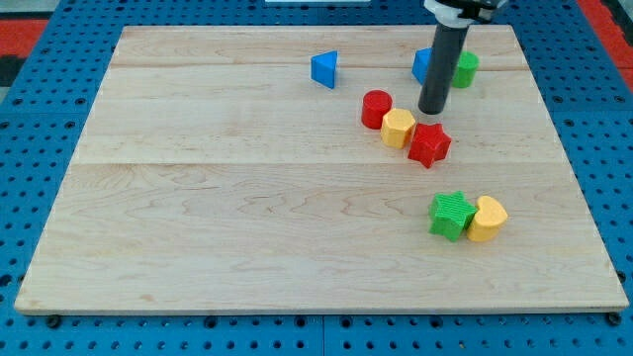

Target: Move the red star towards the top left of green star

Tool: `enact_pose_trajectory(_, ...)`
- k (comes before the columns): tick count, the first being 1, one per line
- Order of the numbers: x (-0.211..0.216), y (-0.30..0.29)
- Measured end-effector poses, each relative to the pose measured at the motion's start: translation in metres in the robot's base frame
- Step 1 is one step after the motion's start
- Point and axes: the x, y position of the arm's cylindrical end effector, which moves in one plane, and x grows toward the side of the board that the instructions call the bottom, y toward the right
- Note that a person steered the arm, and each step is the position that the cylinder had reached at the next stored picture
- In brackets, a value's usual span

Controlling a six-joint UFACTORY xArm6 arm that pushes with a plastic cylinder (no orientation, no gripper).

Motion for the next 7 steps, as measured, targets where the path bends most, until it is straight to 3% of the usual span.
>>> enact_pose_trajectory(3,-0.024,-0.127)
enact_pose_trajectory(7,0.02,-0.043)
